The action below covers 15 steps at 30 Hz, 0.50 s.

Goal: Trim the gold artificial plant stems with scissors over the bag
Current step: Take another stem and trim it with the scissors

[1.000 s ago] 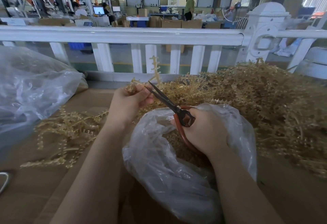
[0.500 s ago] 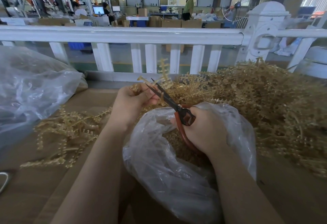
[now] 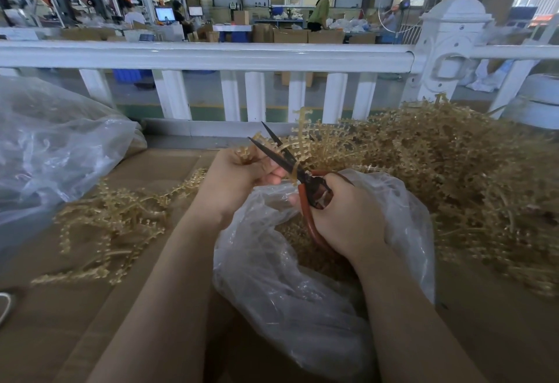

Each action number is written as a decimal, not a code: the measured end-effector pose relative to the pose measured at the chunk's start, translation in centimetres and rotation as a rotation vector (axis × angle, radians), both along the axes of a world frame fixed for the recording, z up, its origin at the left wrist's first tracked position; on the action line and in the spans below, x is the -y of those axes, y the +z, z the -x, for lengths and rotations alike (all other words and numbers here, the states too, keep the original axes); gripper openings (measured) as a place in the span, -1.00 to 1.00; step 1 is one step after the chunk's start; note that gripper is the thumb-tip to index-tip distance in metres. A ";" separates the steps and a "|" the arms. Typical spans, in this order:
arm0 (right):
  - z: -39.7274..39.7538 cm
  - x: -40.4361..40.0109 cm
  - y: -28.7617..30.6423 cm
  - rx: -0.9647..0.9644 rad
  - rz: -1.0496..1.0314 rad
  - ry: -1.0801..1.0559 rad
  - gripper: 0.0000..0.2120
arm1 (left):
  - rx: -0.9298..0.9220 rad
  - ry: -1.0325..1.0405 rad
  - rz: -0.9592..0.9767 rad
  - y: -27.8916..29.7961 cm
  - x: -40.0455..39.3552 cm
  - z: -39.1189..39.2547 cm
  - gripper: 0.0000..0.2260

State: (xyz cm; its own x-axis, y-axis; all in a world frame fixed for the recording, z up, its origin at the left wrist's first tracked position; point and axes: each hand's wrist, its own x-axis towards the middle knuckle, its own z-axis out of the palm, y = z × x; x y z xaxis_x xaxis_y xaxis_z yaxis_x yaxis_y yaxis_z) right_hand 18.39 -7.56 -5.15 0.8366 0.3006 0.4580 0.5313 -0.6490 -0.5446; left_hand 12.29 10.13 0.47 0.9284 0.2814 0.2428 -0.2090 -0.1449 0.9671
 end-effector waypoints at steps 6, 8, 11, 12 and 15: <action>0.3 -0.2 0.3 0.027 0.009 0.001 -0.60 | -0.007 -0.024 -0.007 0.1 -0.2 0.1 -0.81; 0.4 -0.2 0.4 0.043 0.003 0.001 -0.61 | 0.001 -0.030 -0.009 0.2 -0.1 0.1 -0.82; 0.6 -0.2 0.5 0.066 -0.022 0.017 -0.59 | 0.014 -0.034 -0.026 0.3 0.1 0.3 -0.84; 0.7 -0.2 0.6 0.071 -0.029 0.021 -0.58 | 0.015 -0.031 -0.039 0.3 0.1 0.3 -0.85; 0.8 -0.2 0.7 0.069 -0.029 0.025 -0.57 | 0.007 -0.019 -0.087 0.4 0.0 0.2 -0.87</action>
